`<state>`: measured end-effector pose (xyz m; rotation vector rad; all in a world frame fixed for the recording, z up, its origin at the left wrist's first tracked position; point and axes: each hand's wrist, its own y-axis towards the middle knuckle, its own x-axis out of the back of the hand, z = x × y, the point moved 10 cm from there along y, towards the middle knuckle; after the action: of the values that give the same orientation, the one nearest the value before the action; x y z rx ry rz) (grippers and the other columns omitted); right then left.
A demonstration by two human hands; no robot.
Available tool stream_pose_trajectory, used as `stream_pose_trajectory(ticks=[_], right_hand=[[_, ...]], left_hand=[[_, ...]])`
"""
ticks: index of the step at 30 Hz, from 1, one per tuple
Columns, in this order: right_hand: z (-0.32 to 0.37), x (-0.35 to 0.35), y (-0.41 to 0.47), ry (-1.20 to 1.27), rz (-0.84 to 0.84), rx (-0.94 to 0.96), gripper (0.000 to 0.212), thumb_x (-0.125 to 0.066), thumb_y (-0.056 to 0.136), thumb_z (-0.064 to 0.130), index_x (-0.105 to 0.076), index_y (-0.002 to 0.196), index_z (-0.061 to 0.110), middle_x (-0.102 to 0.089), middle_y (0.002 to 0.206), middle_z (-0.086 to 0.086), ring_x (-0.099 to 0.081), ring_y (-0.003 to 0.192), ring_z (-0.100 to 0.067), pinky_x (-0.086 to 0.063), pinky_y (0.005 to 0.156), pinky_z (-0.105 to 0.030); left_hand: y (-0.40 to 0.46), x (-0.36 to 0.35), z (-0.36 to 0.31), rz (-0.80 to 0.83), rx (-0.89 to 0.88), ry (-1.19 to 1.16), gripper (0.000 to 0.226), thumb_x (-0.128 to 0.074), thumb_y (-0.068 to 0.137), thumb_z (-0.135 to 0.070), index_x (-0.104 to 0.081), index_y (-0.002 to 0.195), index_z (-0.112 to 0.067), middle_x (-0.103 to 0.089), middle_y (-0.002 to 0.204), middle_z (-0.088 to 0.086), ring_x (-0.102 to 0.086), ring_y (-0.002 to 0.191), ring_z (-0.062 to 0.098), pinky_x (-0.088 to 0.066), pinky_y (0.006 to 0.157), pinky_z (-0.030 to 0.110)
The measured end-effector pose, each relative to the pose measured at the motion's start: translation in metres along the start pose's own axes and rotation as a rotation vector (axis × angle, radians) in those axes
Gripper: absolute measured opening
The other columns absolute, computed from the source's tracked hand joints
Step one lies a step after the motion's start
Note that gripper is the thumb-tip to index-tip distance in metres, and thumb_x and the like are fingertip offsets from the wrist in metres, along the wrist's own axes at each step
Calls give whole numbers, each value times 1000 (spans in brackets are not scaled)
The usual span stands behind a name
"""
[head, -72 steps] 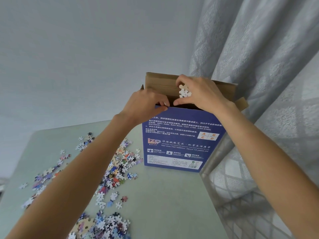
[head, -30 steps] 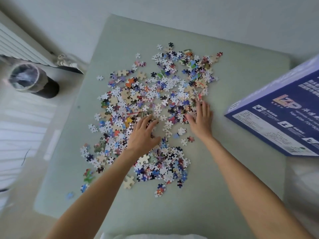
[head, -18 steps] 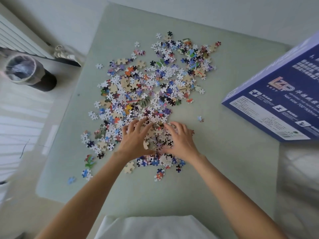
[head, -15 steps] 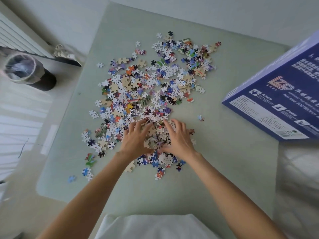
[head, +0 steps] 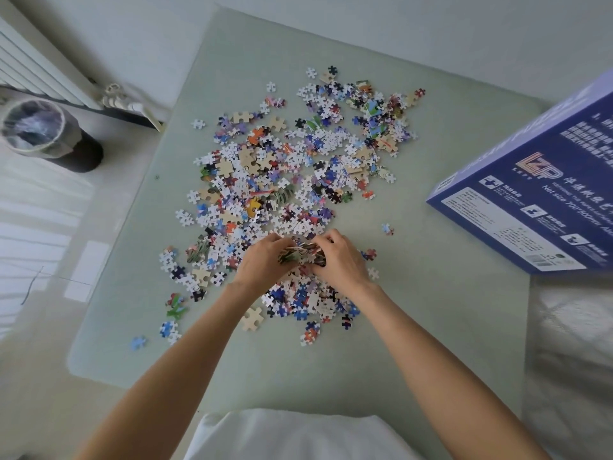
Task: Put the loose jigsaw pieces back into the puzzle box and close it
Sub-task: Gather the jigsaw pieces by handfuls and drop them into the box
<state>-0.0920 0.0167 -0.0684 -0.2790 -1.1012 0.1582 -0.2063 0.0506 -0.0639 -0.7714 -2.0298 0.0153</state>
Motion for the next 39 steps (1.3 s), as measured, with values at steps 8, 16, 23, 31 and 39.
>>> stream_pose_trajectory(ticks=[8, 16, 23, 31, 39], right_hand=[[-4, 14, -1, 78, -35, -17, 42, -62, 88, 23, -52, 127, 11, -63, 103, -6, -44, 56, -2, -37, 55, -11], [-17, 27, -3, 141, -88, -96, 34, -61, 87, 10, -55, 120, 10, -65, 93, -7, -48, 57, -7, -44, 59, -22], [-29, 43, -14, 215, -140, -121, 26, -66, 86, 14, -63, 112, 11, -70, 97, -6, -59, 71, -12, -47, 65, -23], [-33, 118, -59, 103, -162, -6, 23, -65, 86, 16, -64, 110, 13, -70, 98, -5, -65, 84, -21, -45, 69, -25], [-54, 347, -152, 224, -682, 62, 21, -67, 85, 19, -67, 106, 15, -69, 96, 8, -65, 83, -4, -54, 74, -22]], left_hand=[[6, 11, 12, -6, 72, 29, 14, -62, 88, -24, -61, 97, -13, -70, 87, 1, -62, 62, 13, -54, 58, 25], [11, 16, 14, -15, 101, 8, 14, -62, 88, -24, -63, 97, -14, -70, 90, -1, -59, 58, 9, -47, 55, 20], [7, 36, 1, -73, 62, 29, 22, -65, 86, -24, -67, 106, -16, -71, 96, -1, -64, 71, 13, -46, 59, 19], [11, 57, -52, -71, -196, 161, 26, -62, 86, -29, -65, 111, -28, -70, 105, -7, -67, 69, 11, -57, 58, 29], [3, 149, -244, -242, -628, -160, 24, -62, 84, -36, -67, 107, -28, -66, 99, -17, -65, 74, 2, -53, 68, 17]])
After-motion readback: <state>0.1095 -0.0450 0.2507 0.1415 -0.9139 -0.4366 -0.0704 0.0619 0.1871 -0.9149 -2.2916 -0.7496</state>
